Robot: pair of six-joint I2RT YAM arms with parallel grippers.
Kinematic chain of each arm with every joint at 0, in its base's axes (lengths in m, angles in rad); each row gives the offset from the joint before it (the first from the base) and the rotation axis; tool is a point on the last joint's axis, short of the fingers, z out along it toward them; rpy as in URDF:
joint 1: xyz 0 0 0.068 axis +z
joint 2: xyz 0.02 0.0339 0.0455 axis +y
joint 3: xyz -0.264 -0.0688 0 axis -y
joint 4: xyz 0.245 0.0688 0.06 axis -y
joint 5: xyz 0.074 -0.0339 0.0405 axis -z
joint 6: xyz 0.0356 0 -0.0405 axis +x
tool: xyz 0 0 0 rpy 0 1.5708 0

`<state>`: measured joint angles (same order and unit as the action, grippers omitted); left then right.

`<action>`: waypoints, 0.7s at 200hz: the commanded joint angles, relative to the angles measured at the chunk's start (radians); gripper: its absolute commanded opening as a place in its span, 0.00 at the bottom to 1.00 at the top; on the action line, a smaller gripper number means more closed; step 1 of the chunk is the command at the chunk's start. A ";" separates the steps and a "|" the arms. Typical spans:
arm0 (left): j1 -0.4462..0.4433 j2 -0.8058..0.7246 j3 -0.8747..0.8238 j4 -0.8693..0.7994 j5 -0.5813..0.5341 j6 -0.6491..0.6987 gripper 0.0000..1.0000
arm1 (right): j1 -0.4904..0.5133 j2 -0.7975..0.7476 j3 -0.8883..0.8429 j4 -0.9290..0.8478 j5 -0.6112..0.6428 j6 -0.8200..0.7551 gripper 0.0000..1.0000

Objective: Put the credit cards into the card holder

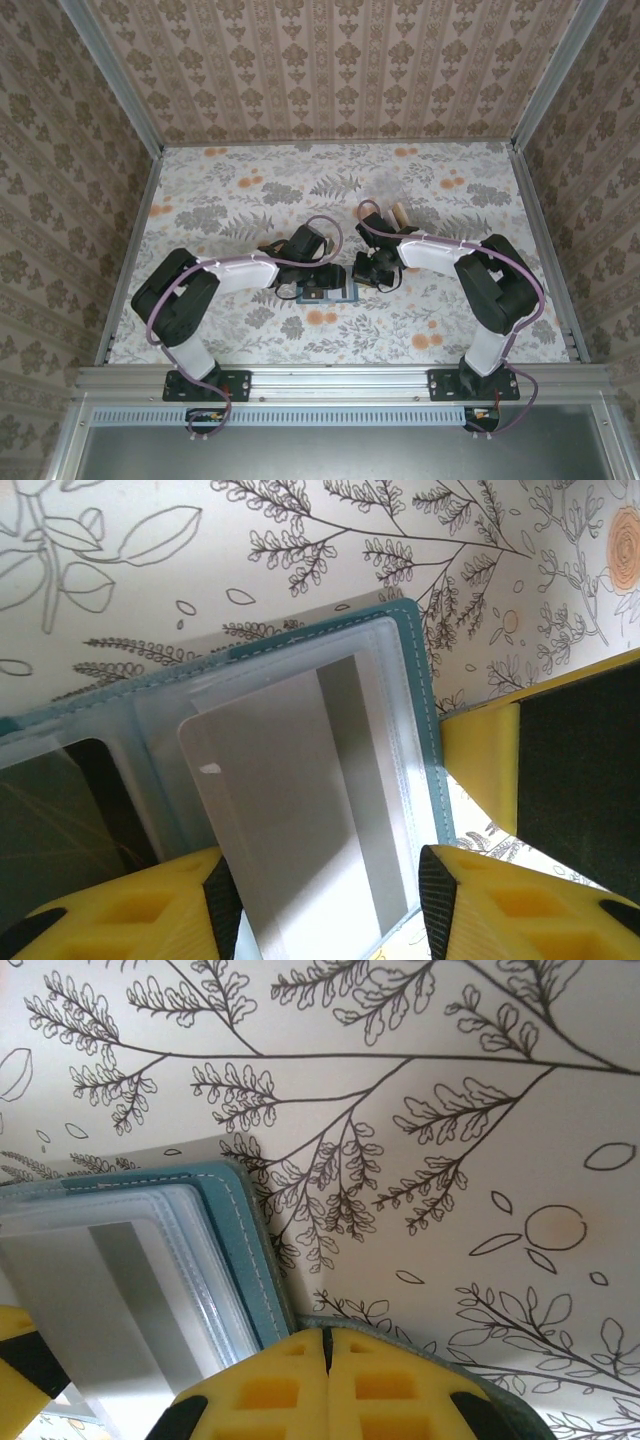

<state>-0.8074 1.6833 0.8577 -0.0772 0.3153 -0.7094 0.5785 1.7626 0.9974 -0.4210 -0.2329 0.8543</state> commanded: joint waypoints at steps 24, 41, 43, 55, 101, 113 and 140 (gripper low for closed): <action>-0.008 -0.005 0.003 -0.054 -0.020 0.033 0.47 | 0.003 0.022 -0.029 0.011 -0.029 0.020 0.05; -0.009 0.018 0.011 -0.039 0.003 0.031 0.45 | 0.003 0.021 -0.037 0.042 -0.059 0.021 0.05; -0.010 0.021 0.012 -0.037 0.006 0.031 0.44 | 0.003 0.020 -0.036 0.044 -0.063 0.021 0.05; -0.011 0.029 0.013 -0.016 0.022 0.026 0.43 | 0.003 0.018 -0.037 0.054 -0.078 0.020 0.05; -0.012 0.007 -0.003 -0.006 0.014 0.022 0.42 | 0.001 -0.007 -0.031 0.036 -0.061 0.011 0.06; -0.009 -0.013 -0.016 -0.015 -0.011 0.015 0.44 | -0.001 -0.021 -0.026 0.024 -0.046 0.003 0.09; 0.000 -0.074 -0.048 -0.027 -0.058 0.006 0.50 | -0.011 -0.065 0.015 -0.056 0.006 -0.049 0.16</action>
<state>-0.8104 1.6722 0.8448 -0.0830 0.2970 -0.7021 0.5674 1.7538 0.9855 -0.4057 -0.2615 0.8551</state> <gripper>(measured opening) 0.480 0.131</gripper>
